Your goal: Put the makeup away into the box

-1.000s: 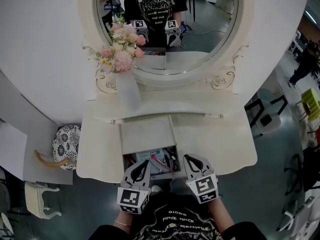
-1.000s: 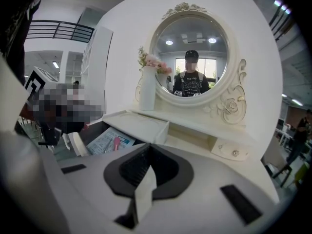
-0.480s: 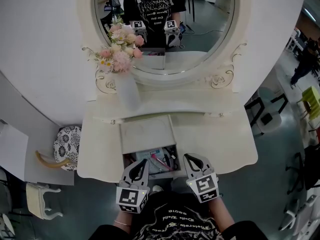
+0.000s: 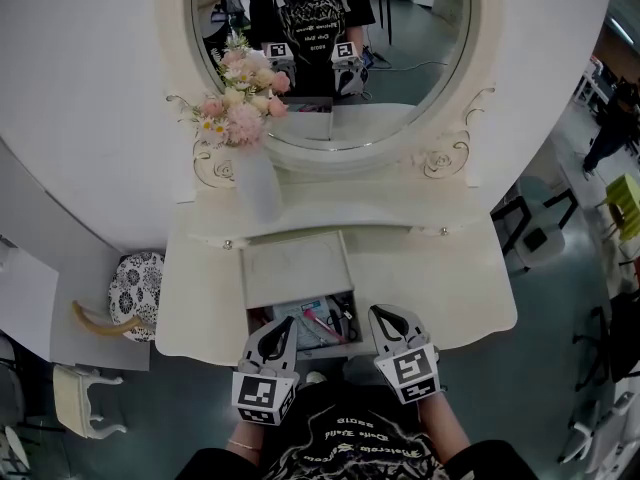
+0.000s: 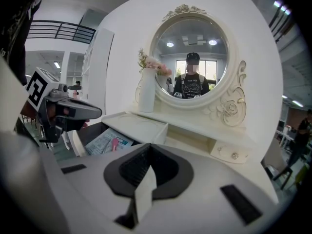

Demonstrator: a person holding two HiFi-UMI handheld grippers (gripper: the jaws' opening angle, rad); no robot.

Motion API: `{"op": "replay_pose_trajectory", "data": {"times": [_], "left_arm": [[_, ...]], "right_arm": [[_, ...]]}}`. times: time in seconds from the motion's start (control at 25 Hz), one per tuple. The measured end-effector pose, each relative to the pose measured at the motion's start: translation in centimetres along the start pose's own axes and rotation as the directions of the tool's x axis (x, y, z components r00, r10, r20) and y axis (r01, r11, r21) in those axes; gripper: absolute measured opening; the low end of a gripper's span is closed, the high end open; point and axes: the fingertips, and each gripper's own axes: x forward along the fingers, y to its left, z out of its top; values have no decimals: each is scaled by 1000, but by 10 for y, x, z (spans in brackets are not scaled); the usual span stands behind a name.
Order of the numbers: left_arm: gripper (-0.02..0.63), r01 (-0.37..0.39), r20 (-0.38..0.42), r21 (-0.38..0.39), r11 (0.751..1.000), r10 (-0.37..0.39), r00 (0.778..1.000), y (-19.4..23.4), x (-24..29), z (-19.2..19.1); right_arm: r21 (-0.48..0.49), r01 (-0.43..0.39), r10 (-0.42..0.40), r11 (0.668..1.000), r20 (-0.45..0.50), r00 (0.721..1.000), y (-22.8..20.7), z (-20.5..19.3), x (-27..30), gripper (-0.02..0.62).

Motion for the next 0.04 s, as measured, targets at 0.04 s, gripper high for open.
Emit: {"op": "replay_pose_trajectory", "data": {"times": [0.04], "left_arm": [[17,-1,1,0,1000,1,1000,1,0,0]], "right_arm": [[0,0,0,1000,0,1000,-1,0,0,8]]}}
